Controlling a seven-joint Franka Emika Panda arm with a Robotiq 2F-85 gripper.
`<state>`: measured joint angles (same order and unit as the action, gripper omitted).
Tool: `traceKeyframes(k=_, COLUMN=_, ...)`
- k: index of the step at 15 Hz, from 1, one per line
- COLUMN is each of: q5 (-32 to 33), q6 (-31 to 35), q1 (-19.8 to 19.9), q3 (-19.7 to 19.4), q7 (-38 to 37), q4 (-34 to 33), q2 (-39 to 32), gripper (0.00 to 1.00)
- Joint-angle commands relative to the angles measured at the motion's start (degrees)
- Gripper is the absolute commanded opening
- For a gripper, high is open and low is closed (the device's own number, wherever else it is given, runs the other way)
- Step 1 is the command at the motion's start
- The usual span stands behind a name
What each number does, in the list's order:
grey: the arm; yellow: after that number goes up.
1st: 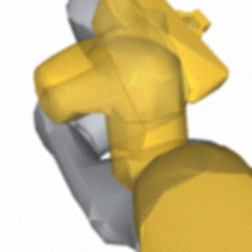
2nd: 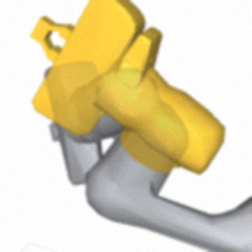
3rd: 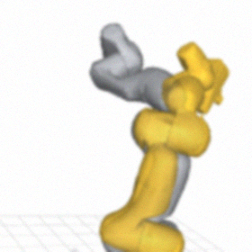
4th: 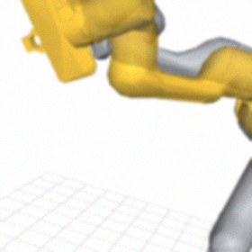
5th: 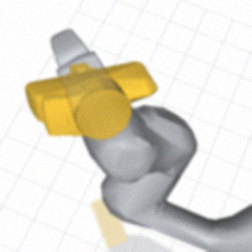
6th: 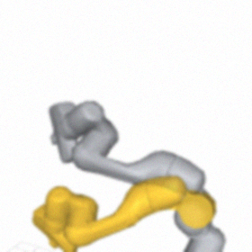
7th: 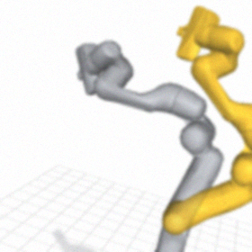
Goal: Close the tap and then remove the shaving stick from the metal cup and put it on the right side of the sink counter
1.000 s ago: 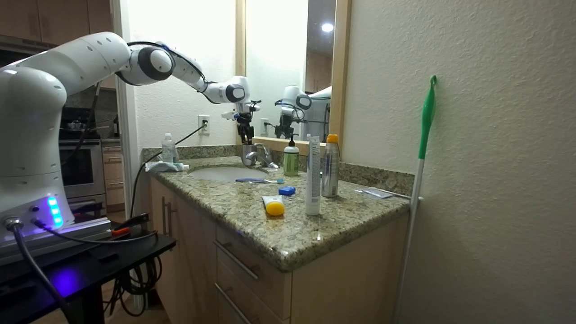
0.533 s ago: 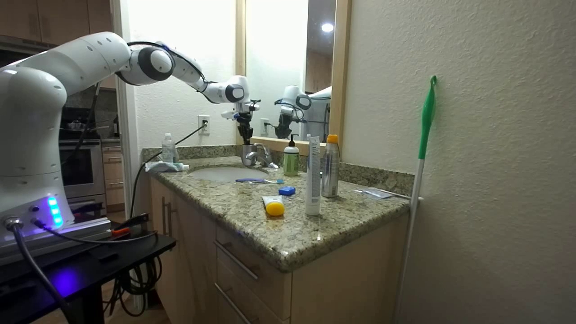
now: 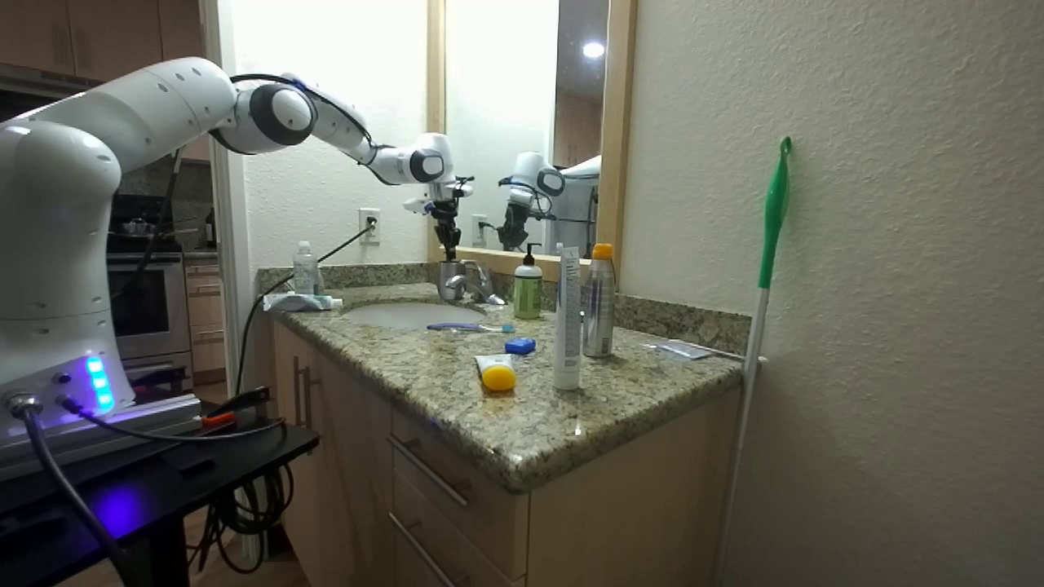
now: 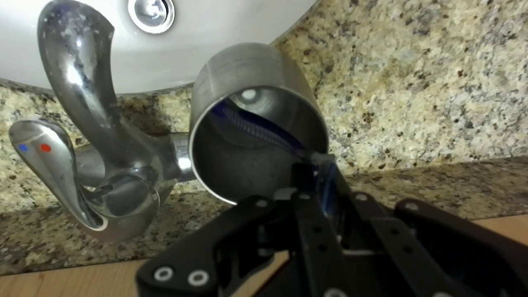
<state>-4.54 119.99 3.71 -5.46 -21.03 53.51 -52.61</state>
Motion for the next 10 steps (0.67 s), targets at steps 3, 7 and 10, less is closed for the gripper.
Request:
traceKeyframes(k=3, q5=-1.59, q6=2.68, q1=0.62, q3=1.08, q7=0.72, q4=2.95, q2=3.85, gripper=0.03)
traceKeyframes(k=7, q5=-5.71, q6=9.44, q1=2.01, q3=4.01, q7=5.25, q4=6.35, q2=8.52, gripper=0.03)
traceKeyframes(k=10, q5=-11.06, q6=16.53, q1=4.12, q3=7.23, q7=12.19, q4=11.29, q2=13.34, gripper=0.03)
